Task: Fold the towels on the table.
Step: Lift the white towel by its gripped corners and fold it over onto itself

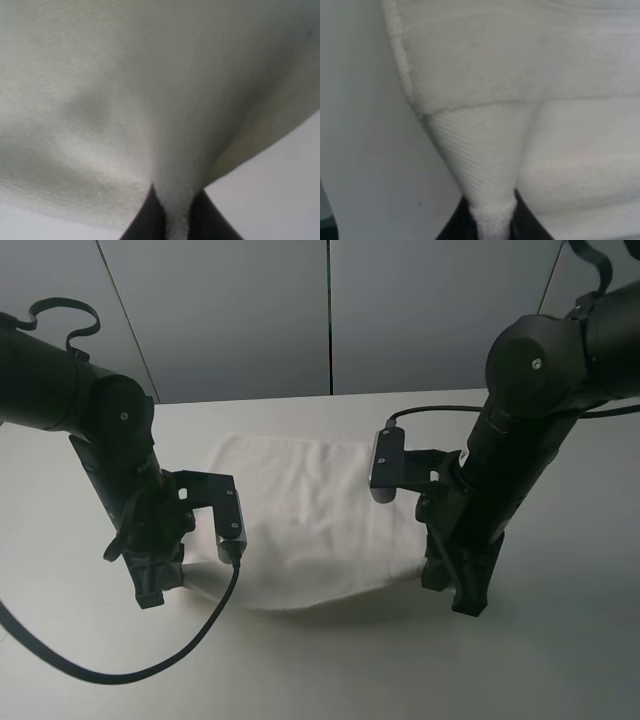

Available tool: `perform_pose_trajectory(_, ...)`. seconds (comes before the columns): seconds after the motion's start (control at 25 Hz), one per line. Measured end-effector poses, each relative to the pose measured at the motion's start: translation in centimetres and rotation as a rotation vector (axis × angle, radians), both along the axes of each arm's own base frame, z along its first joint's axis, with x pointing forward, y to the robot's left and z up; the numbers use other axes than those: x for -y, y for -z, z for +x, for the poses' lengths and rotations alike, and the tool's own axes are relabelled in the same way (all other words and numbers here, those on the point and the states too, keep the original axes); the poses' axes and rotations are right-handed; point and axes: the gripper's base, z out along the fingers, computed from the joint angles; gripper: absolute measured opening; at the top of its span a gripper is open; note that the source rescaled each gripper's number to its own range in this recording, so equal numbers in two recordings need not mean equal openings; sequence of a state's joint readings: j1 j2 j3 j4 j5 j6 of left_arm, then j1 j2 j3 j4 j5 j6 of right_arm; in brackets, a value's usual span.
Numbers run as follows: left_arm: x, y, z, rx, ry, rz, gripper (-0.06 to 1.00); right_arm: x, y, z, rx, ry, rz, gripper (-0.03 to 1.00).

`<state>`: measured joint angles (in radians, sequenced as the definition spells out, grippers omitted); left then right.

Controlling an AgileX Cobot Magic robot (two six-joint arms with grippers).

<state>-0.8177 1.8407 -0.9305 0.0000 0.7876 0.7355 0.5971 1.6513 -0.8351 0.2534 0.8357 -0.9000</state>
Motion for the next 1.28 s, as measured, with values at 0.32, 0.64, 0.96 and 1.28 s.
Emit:
perform_pose_trajectory(0.32, 0.0, -3.2, -1.2, 0.024, -0.062, -0.041, 0.0, -0.4, -0.9, -1.5, -0.061, -0.041, -0.004, 0.0)
perform_pose_trajectory(0.64, -0.5, -5.4, -1.7, 0.044, -0.137, -0.066, 0.0, -0.4, -1.0, -2.0, -0.117, 0.043, -0.016, 0.0)
perform_pose_trajectory(0.96, -0.5, -5.6, -1.1, 0.115, -0.285, -0.085, 0.0, -0.5, -1.9, -1.5, -0.052, 0.25, 0.007, 0.0)
perform_pose_trajectory(1.28, 0.0, -6.0, -0.4, 0.184, -0.467, -0.171, 0.0, 0.7, -4.9, -1.3, 0.109, 0.45, 0.03, 0.0)
